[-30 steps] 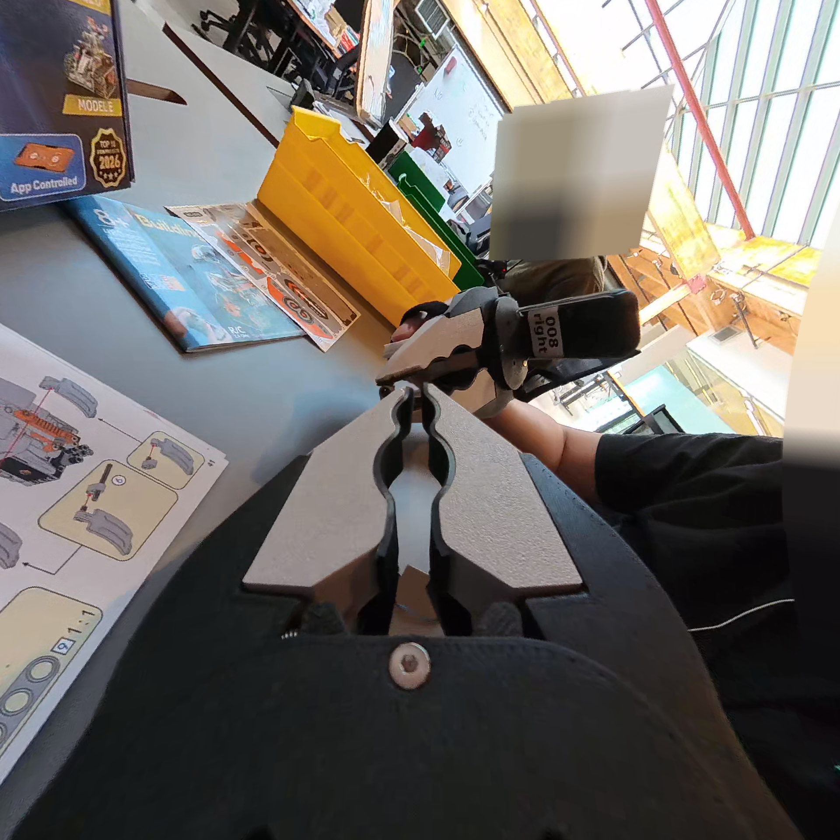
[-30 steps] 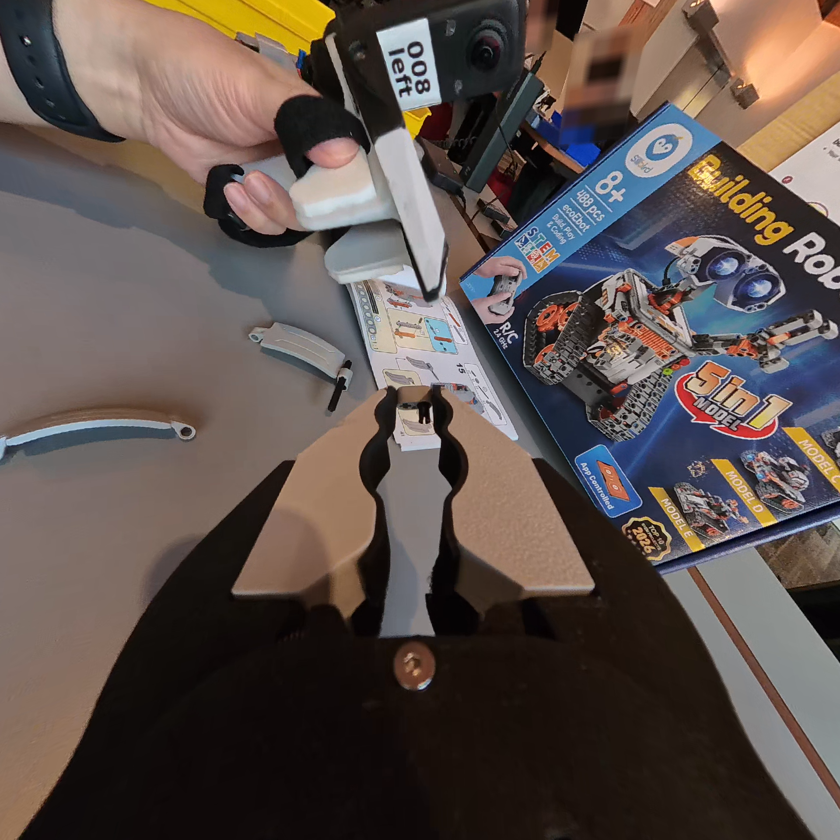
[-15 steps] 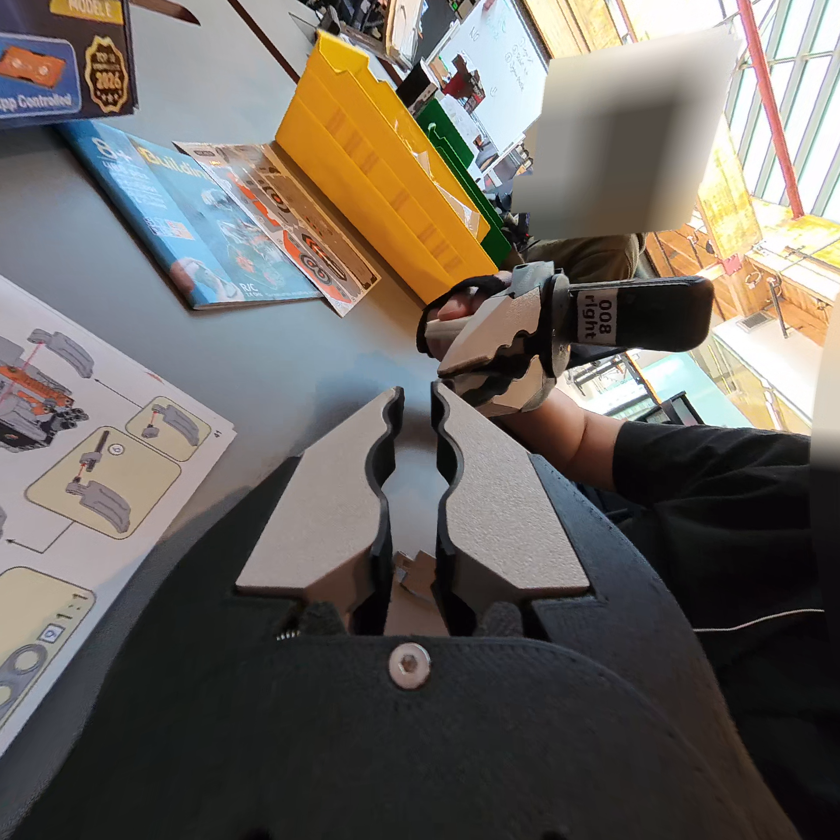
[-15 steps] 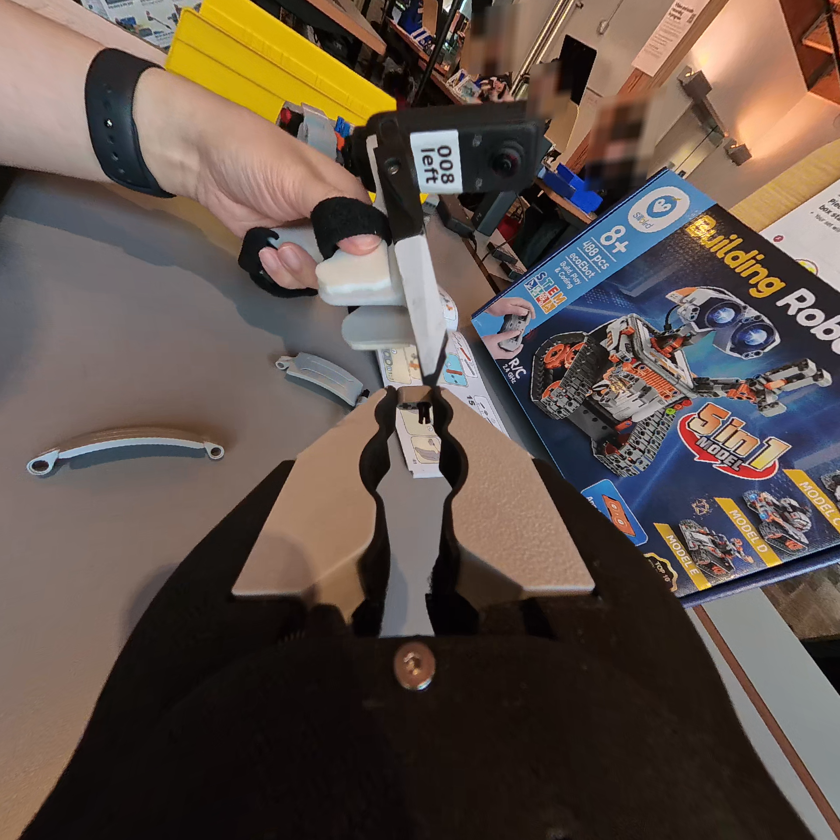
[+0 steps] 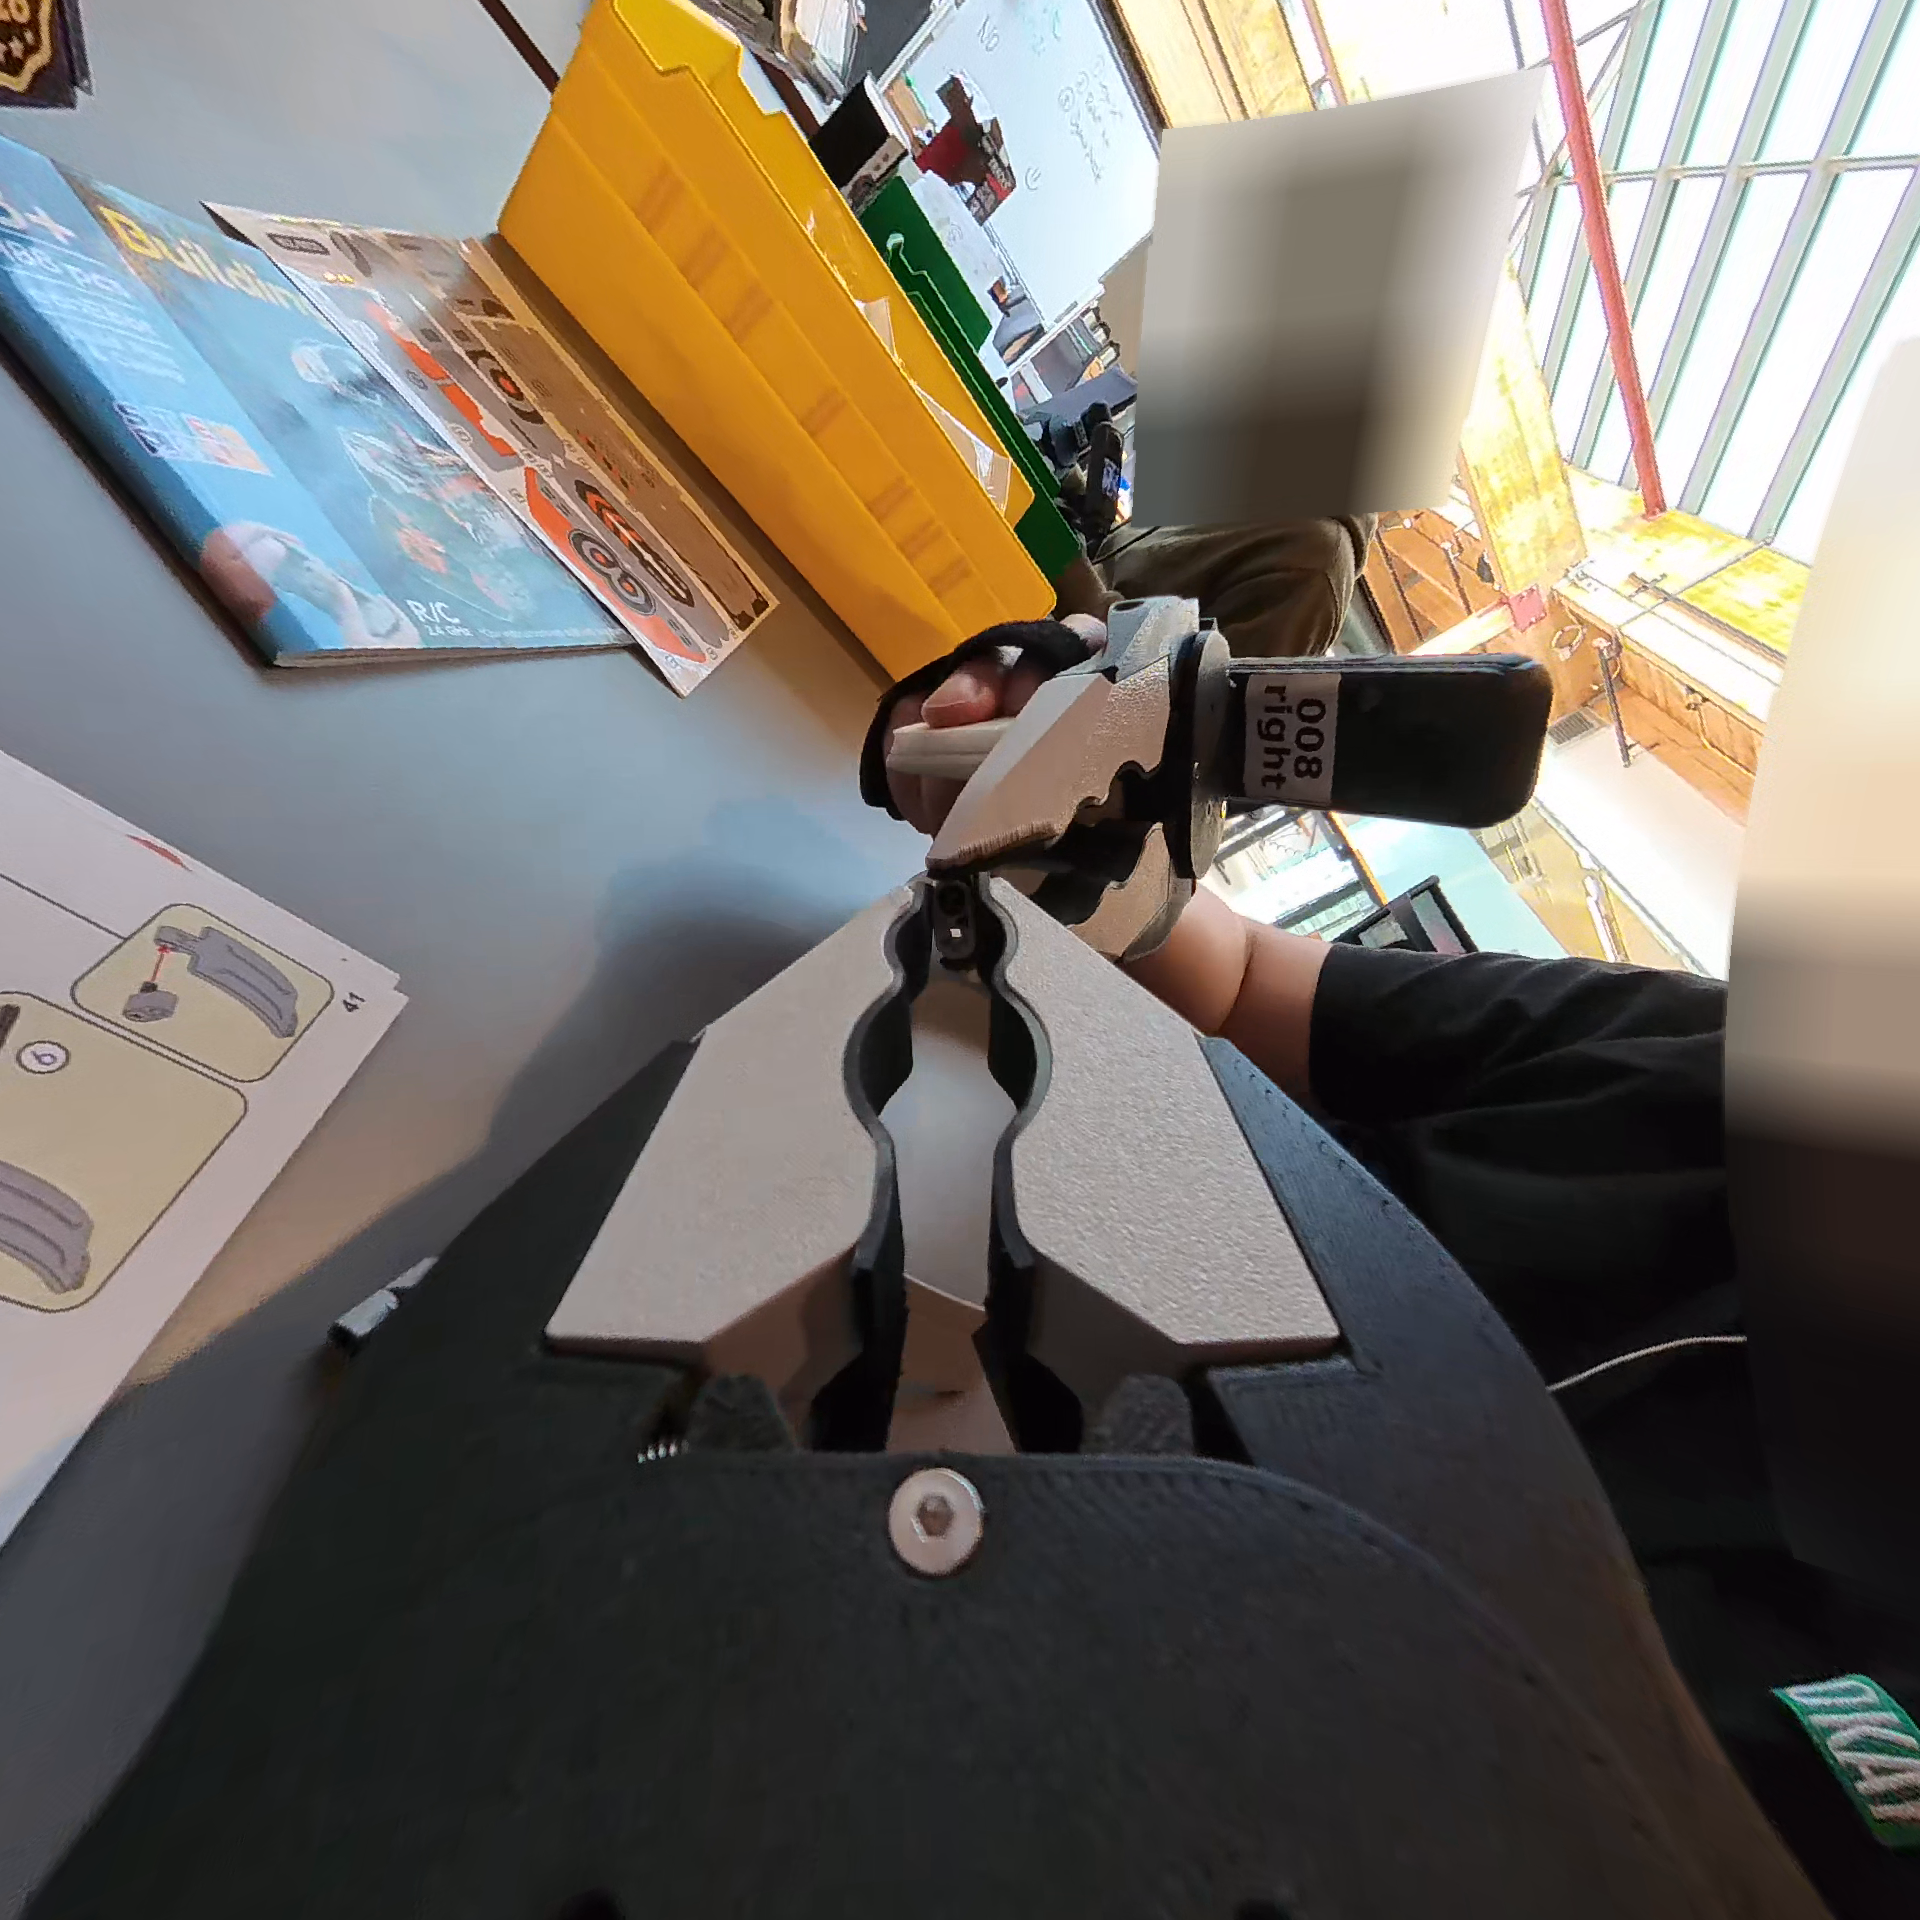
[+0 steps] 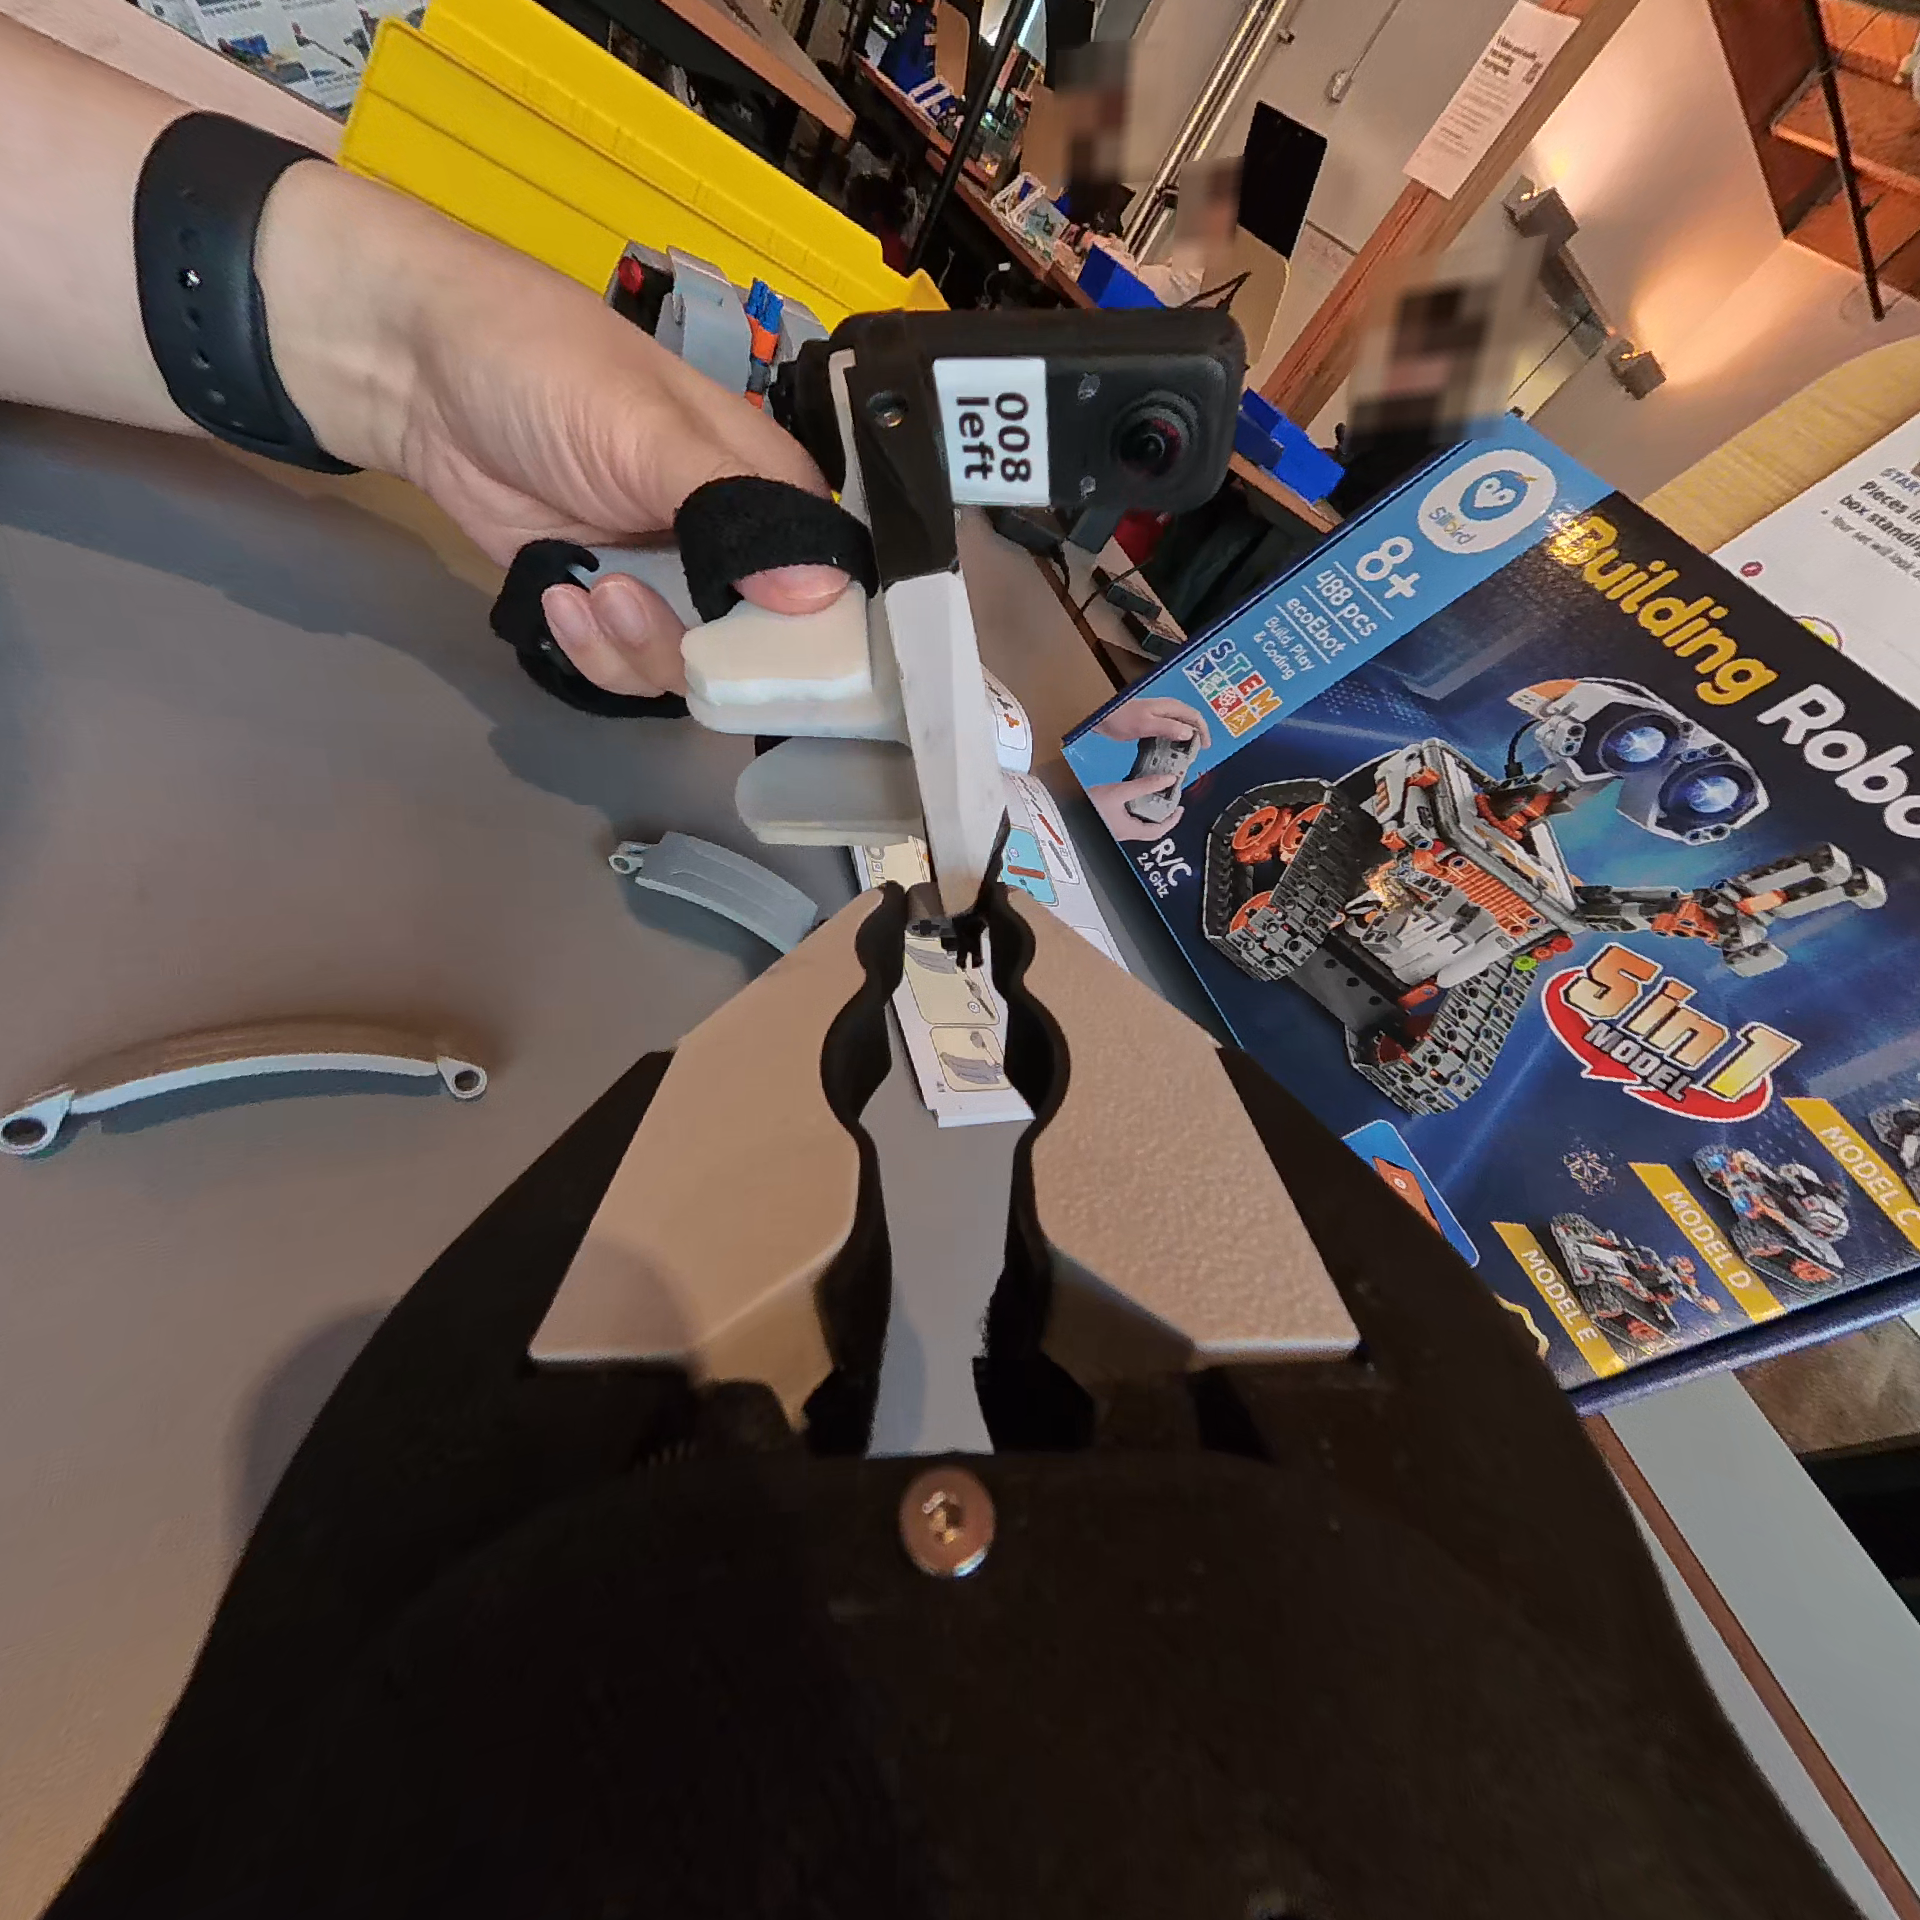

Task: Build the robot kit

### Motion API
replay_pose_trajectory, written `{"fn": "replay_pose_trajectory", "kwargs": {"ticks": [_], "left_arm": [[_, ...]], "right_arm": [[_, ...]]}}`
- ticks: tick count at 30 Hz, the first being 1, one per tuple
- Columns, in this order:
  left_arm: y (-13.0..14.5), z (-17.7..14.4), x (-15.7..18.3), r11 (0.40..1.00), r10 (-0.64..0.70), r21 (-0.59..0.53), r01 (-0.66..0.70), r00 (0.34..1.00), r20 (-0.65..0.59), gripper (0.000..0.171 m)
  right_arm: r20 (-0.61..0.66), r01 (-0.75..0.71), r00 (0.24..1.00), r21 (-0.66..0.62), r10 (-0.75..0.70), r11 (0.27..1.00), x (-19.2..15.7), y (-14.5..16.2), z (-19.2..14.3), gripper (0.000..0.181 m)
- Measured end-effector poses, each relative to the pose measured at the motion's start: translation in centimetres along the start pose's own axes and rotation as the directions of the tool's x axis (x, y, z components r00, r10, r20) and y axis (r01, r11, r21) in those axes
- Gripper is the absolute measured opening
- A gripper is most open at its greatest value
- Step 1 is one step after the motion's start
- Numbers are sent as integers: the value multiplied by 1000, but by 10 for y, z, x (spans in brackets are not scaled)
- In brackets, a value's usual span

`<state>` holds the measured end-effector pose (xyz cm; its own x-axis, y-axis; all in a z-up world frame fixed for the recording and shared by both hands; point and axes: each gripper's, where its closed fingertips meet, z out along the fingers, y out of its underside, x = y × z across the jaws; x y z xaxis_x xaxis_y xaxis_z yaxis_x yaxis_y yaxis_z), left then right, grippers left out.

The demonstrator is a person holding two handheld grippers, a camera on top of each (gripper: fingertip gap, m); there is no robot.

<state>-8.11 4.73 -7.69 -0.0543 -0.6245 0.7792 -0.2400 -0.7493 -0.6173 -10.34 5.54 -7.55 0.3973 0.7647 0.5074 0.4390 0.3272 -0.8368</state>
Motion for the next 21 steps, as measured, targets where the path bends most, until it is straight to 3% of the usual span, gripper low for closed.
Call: {"fn": "replay_pose_trajectory", "kwargs": {"ticks": [4, 6, 7, 9, 12, 14, 17, 21], "left_arm": [[-4, -7, -6, 999, 36, 9, -36, 996, 81, 5], [-11, -13, -10, 997, 54, 47, -60, 991, 121, 5], [-14, -16, -10, 996, 60, 64, -68, 989, 132, 5], [-19, -21, -11, 993, 66, 87, -80, 987, 149, 5], [-21, -25, -12, 992, 55, 106, -71, 988, 146, 5], [-22, -26, -13, 992, 47, 112, -63, 988, 146, 5], [-22, -28, -15, 991, 54, 109, -72, 984, 168, 5], [-25, -31, -12, 989, 63, 122, -85, 983, 174, 5]], "right_arm": [[-61, 10, 998, 0, -10, 1000, 12, -4, -5, 27], [-19, -122, 992, -29, 121, 992, 14, 0, -13, 22], [37, -243, 968, -102, 248, 965, 9, 10, -17, 12], [95, -507, 832, -272, 547, 818, -6, 28, -22, 14], [205, -728, 486, -442, 850, 523, -46, 22, -23, 10], [221, -722, 367, -546, 904, 426, -72, 21, -22, 9], [185, -637, 373, -661, 909, 396, -103, 31, -20, 18], [188, -612, 345, -698, 920, 372, -120, 28, -18, 19]]}}
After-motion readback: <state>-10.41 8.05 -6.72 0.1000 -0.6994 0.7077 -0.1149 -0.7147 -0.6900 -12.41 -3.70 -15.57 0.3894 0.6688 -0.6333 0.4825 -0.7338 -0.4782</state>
